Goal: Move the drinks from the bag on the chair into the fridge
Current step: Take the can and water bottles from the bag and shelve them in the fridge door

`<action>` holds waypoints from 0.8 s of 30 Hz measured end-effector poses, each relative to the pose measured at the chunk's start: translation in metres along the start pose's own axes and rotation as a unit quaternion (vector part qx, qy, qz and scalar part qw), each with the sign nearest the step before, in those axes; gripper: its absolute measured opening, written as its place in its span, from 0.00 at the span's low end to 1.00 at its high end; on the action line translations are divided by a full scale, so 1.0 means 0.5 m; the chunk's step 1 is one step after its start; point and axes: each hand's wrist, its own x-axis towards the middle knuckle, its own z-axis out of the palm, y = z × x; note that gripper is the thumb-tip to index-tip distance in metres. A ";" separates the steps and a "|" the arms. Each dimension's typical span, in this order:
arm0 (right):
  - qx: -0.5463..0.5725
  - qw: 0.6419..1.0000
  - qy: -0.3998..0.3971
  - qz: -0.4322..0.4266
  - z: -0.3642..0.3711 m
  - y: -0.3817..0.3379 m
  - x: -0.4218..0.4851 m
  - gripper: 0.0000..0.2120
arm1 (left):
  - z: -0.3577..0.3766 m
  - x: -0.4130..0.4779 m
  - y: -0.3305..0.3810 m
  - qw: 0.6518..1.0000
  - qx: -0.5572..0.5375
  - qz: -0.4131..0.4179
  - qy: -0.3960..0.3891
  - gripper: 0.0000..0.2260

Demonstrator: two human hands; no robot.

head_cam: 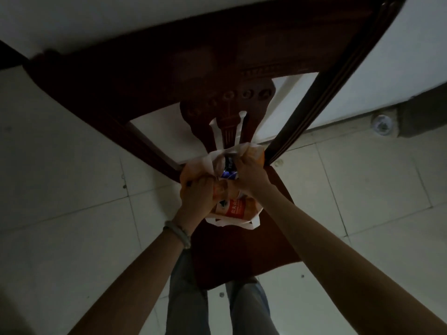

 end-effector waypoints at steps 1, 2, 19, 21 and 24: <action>-0.041 0.999 0.001 -0.021 0.011 0.006 0.015 0.31 | 0.010 -0.001 0.004 1.000 0.001 -0.021 -0.012 0.16; -0.082 0.996 -0.003 -0.032 0.020 0.008 0.029 0.30 | 0.022 0.001 0.007 0.999 -0.005 -0.030 -0.016 0.16; -0.014 0.988 0.071 -0.134 -0.081 0.008 -0.020 0.34 | -0.114 -0.054 0.143 0.997 0.065 -0.004 0.038 0.08; 0.034 0.983 0.109 -0.143 -0.126 -0.009 -0.051 0.34 | -0.148 -0.074 0.153 0.996 0.051 -0.004 0.071 0.11; 0.070 0.970 0.162 -0.165 -0.197 -0.045 -0.095 0.34 | -0.208 -0.119 0.157 0.989 0.021 -0.007 0.146 0.13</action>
